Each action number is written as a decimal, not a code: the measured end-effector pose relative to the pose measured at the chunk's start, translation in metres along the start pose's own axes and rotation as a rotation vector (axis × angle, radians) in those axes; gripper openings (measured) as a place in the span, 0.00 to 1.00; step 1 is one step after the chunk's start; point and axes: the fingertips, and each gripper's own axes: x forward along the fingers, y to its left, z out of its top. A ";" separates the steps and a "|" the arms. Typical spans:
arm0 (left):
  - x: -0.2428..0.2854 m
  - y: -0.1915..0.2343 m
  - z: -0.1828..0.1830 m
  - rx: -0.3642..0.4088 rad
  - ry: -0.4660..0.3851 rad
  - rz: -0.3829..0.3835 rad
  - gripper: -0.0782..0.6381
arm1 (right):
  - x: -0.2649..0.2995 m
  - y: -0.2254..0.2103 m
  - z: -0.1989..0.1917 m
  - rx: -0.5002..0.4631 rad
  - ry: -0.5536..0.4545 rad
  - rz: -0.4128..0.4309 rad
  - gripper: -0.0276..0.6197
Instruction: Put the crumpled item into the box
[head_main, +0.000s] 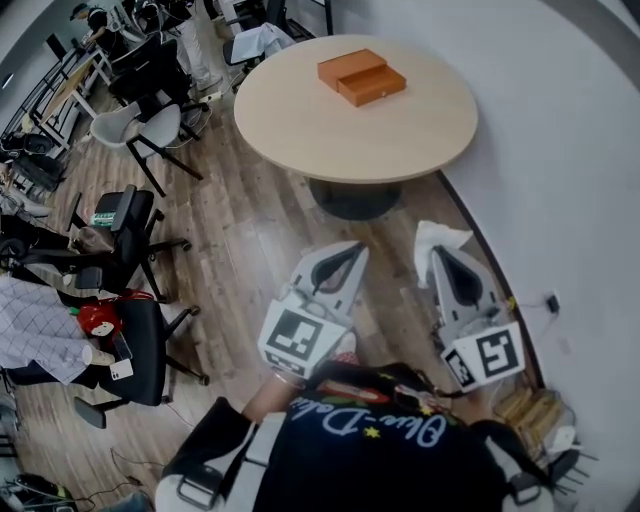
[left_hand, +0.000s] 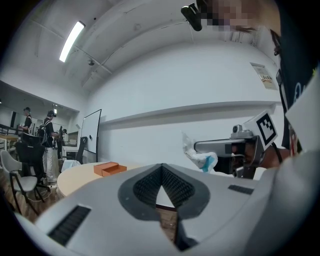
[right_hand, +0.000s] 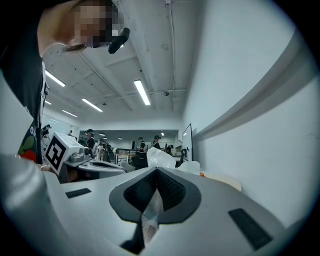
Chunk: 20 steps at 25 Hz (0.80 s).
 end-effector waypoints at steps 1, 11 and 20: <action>0.002 0.004 0.001 0.006 -0.004 0.000 0.10 | 0.004 -0.001 0.001 -0.006 -0.001 0.001 0.04; 0.034 0.042 0.005 -0.010 -0.026 -0.023 0.10 | 0.047 -0.022 0.003 -0.029 -0.003 -0.029 0.04; 0.051 0.068 0.001 0.000 -0.014 -0.045 0.10 | 0.072 -0.028 -0.004 -0.013 0.013 -0.049 0.04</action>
